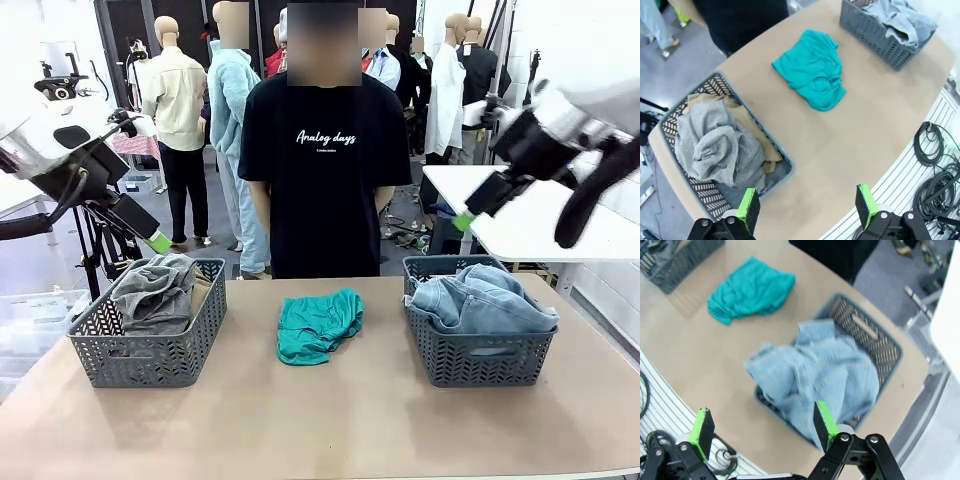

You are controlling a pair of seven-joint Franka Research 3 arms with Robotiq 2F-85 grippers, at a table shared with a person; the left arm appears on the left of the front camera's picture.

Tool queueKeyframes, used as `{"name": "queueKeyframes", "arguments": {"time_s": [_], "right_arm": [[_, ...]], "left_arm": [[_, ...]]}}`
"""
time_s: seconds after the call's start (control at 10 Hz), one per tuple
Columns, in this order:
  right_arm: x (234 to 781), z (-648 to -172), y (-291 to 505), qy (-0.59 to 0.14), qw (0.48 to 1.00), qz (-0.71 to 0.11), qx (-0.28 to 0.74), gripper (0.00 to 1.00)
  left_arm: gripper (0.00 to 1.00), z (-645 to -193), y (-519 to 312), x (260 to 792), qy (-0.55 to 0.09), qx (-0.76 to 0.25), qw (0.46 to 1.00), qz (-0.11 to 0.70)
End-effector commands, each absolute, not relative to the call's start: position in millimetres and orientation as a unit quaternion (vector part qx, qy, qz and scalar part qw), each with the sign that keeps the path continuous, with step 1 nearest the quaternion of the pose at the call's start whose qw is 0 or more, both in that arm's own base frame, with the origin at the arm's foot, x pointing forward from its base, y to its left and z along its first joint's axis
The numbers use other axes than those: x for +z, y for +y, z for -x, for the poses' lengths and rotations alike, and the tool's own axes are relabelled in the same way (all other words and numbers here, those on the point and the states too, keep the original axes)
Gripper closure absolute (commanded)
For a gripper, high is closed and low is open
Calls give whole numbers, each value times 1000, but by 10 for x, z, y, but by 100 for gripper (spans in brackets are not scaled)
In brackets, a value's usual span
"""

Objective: Sort the tops and bottoms.
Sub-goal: Lift clothes from the center of the table with your right hand.

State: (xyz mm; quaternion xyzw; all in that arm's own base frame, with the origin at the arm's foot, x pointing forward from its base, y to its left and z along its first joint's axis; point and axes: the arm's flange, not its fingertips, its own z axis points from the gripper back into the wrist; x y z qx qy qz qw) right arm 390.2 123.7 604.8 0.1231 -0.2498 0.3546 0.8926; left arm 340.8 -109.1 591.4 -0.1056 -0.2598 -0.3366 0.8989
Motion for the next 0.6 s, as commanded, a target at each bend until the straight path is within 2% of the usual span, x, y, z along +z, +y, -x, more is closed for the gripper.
{"name": "queueKeyframes", "arguments": {"time_s": [0.0,0.2,0.5], "right_arm": [[6209,-4482,1784,-243,877,-106,400,0],[6117,-4846,2369,-223,869,-93,431,0],[5660,-5217,3213,-174,870,-18,461,0]], "left_arm": [[0,-3416,-1074,5909,-258,-339,897,113],[0,-3416,-1074,5909,-258,-339,897,113],[0,-3416,-1074,5909,-258,-339,897,113]]}}
